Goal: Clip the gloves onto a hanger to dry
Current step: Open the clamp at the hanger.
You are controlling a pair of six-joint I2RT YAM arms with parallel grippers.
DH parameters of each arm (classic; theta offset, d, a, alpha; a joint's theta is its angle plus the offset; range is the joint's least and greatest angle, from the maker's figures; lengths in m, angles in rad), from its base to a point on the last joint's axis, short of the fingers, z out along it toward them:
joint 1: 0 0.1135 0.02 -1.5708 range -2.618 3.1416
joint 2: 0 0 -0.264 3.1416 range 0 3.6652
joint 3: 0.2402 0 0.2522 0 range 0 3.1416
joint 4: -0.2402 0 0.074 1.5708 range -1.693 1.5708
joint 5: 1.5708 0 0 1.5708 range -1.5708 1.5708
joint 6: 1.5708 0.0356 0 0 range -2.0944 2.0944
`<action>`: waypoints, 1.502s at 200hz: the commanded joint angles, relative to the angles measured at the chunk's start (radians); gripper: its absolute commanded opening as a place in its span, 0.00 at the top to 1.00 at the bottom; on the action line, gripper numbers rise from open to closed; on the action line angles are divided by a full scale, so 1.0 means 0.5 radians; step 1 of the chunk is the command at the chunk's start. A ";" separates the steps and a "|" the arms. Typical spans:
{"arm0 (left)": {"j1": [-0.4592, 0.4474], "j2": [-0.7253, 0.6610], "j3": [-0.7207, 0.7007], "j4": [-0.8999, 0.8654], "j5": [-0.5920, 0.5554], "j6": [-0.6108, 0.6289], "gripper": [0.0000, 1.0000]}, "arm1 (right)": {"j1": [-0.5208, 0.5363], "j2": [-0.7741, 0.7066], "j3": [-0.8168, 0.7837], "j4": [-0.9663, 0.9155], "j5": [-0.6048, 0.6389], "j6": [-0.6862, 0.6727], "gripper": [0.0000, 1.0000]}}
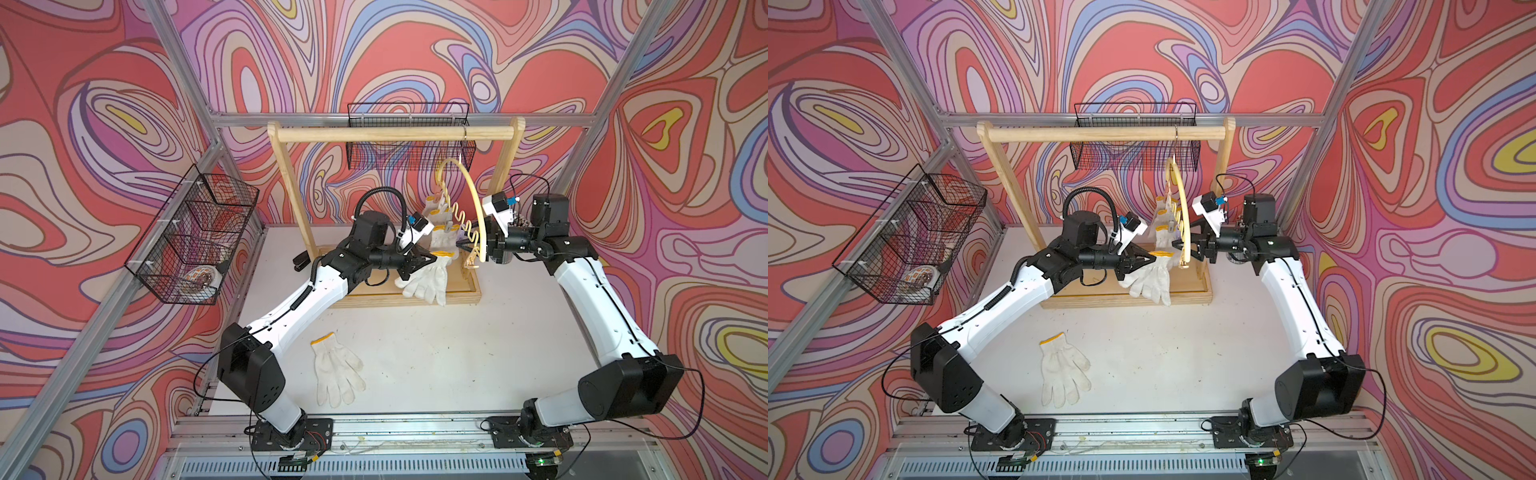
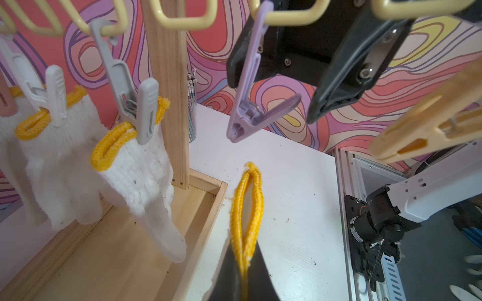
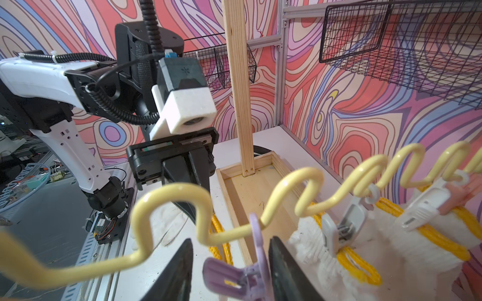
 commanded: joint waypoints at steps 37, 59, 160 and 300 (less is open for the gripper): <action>-0.008 -0.049 0.016 -0.026 -0.005 0.060 1.00 | 0.022 -0.061 -0.022 0.048 0.010 0.047 0.52; -0.008 -0.052 0.016 -0.031 -0.007 0.064 1.00 | 0.027 -0.060 -0.022 0.050 0.018 0.050 0.55; -0.011 -0.058 0.000 0.001 -0.027 0.067 1.00 | 0.040 -0.105 -0.062 0.104 0.038 0.135 0.75; -0.051 -0.001 -0.039 0.249 0.047 -0.151 1.00 | 0.128 -0.026 0.009 0.181 0.093 0.349 1.00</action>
